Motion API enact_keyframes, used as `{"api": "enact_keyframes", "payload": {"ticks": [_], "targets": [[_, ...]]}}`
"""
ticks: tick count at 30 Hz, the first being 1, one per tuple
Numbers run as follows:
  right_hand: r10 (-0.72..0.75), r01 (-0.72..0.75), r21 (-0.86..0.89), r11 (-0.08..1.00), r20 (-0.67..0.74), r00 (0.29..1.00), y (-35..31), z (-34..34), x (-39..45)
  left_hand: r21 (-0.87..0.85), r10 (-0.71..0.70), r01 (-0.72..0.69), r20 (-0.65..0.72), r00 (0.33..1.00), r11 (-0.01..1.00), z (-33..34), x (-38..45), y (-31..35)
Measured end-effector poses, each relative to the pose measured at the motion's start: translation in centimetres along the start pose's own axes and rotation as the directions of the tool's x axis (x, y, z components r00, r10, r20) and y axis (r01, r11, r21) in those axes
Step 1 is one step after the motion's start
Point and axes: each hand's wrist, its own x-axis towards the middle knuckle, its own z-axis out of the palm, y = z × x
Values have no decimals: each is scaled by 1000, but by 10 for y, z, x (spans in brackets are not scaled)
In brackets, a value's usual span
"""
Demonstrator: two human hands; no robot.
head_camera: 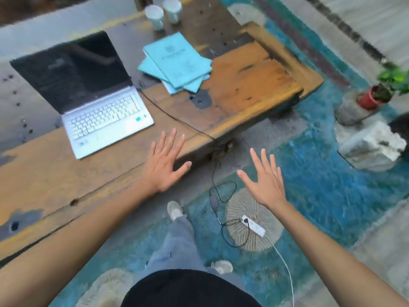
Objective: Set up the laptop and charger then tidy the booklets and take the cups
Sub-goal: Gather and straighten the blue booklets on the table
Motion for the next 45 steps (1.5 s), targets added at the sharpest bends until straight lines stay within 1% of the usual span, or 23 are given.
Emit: {"api": "enact_keyframes", "payload": {"ticks": [7,9,12,17,20,23,26,28,30,32,33,35,37,38,39,40,41,43,45], "targets": [[-150,149,19,989,43,988,-107,-43,111,-67,-71,64,-100,992,996,-68,79,-64],[-182,181,28,983,44,982,-135,-51,139,-111,-98,86,-110,989,990,-80,93,-77],[-206,203,53,978,49,977,-164,-56,173,-219,-137,115,-87,987,969,-89,109,-94],[-219,205,131,970,105,970,-179,-55,219,-396,-191,163,-33,981,904,-92,138,-113],[-202,176,175,969,148,968,-180,-55,253,-493,-241,228,38,970,839,-95,163,-121],[-194,155,206,966,185,964,-187,-60,301,-515,-281,277,73,957,811,-102,196,-133],[-215,169,222,960,199,956,-200,-70,362,-473,-309,302,65,949,828,-112,236,-145],[-211,161,224,961,223,952,-212,-80,405,-498,-366,356,82,927,791,-120,267,-150],[-219,166,222,961,243,945,-221,-90,446,-558,-422,398,92,902,728,-124,300,-155],[-225,158,254,954,262,938,-228,-94,485,-631,-509,465,127,851,621,-123,334,-162],[-219,133,294,946,281,934,-233,-93,504,-680,-567,506,159,808,531,-120,350,-167],[-183,62,335,940,341,922,-240,-89,541,-781,-657,549,251,711,297,-109,375,-179],[-137,20,298,954,378,916,-245,-83,575,-844,-691,534,354,631,55,-92,394,-190],[-117,8,273,962,384,916,-247,-80,591,-851,-692,523,406,597,-49,-84,401,-194],[-100,0,250,968,385,917,-248,-76,607,-849,-689,512,448,570,-129,-77,407,-196],[-91,-5,241,971,388,917,-249,-72,621,-842,-687,512,475,550,-172,-72,412,-198],[-91,-14,251,968,401,912,-251,-68,633,-832,-687,526,487,539,-177,-66,416,-199],[-92,-54,301,952,450,888,-253,-59,651,-809,-681,575,491,543,-125,-60,424,-200],[-74,-102,325,940,487,870,-254,-50,664,-797,-672,593,500,546,-112,-56,431,-202]]}}
